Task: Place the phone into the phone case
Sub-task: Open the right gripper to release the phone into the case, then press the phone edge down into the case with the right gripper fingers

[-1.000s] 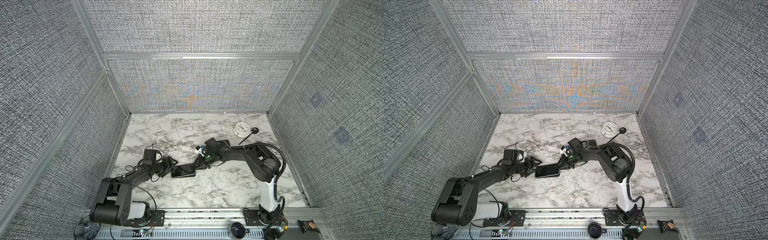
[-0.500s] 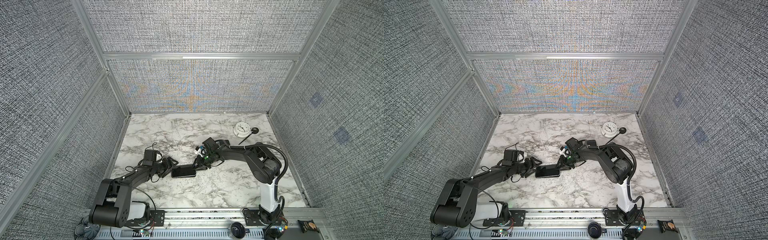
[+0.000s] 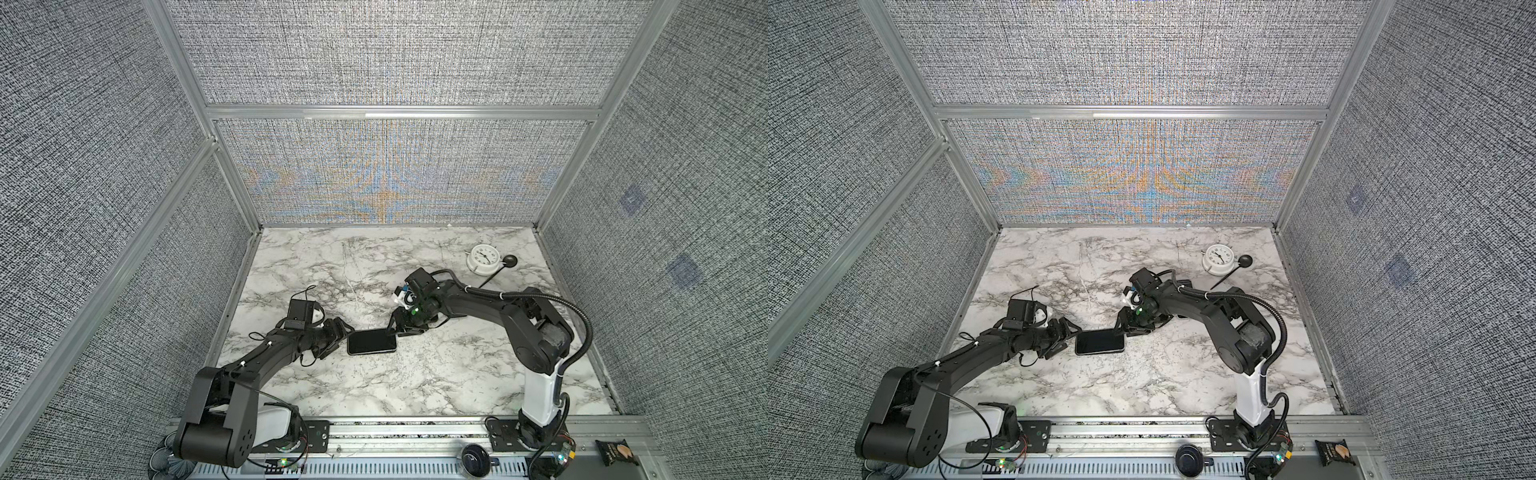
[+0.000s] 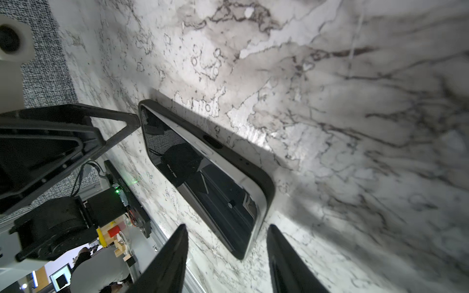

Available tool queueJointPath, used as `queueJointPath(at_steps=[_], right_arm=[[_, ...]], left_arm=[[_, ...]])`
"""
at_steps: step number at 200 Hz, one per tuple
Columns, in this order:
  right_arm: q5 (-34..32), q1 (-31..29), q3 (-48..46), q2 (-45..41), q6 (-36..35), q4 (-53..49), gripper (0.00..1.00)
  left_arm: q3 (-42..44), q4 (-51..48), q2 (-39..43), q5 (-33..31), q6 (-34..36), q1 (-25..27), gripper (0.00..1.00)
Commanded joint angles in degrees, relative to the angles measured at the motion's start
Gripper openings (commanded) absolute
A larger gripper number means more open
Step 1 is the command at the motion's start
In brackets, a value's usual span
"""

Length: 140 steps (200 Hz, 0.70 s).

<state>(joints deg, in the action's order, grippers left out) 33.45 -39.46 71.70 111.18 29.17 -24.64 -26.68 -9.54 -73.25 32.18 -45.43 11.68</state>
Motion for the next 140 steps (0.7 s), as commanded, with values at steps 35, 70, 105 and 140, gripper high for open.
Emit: queueJointPath(at_steps=[35, 70, 105, 140], right_arm=[[-9.38, -2.67, -3.89, -6.61, -0.48, -3.29, 0.47], [-10.33, -4.86, -5.96, -7.64, 1.41, -1.28, 0.4], [-10.17, -5.62, -5.87, -6.84, 1.77, -0.6, 0.37], [-9.66, -5.76, -5.34, -6.01, 1.75, -0.16, 0.32]], left_arm=[[-0.75, -6.52, 1.73, -5.27, 1.11, 4.74, 0.69], [-1.01, -6.64, 0.52, -5.89, 1.48, 5.43, 0.6], [-0.57, -4.93, -1.32, -5.51, 1.01, 5.94, 0.57], [-0.61, -5.07, -1.74, -5.72, 1.15, 6.07, 0.56]])
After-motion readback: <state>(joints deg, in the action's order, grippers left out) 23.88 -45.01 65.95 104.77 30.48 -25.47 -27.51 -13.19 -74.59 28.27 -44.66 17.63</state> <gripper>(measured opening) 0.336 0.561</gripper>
